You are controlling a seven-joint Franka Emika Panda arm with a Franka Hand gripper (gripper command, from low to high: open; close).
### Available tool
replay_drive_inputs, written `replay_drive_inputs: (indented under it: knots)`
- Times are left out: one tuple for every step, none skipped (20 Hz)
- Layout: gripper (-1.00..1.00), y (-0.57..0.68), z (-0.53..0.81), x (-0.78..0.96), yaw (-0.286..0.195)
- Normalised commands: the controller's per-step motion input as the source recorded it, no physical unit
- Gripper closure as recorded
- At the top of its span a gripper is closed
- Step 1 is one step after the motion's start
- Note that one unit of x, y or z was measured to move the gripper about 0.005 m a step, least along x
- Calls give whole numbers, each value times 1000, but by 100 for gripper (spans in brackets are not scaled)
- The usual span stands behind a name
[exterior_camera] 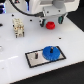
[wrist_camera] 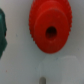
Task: Insert the blue gear onto the right peg, followed by the red gear
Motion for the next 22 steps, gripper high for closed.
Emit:
replay_drive_inputs:
  knots:
    - [-100, 9, -301, -229, 0]
    - [-100, 36, -260, -249, 0]
    - [-100, 42, -224, -279, 0]
    - [-100, 18, -137, -272, 0]
    - [100, 69, -81, -313, 0]
    - [100, 48, -60, -307, 0]
    - [100, -24, -174, -287, 0]
    - [100, -91, -228, -303, 0]
    - [100, -14, -163, -395, 0]
    - [100, 54, -40, -70, 0]
    - [100, 50, -104, -295, 0]
    - [100, 36, -126, -252, 0]
    - [100, 17, -154, -302, 0]
    - [100, 19, -57, -303, 0]
    - [100, 23, -75, -264, 0]
    - [100, 24, -40, -236, 0]
    - [100, 2, 5, -186, 0]
    - [100, 26, 13, -143, 0]
    - [100, 2, 16, -140, 0]
    - [100, 8, -26, -99, 0]
    - [100, 23, -2, -200, 0]
    - [100, 38, 28, -91, 0]
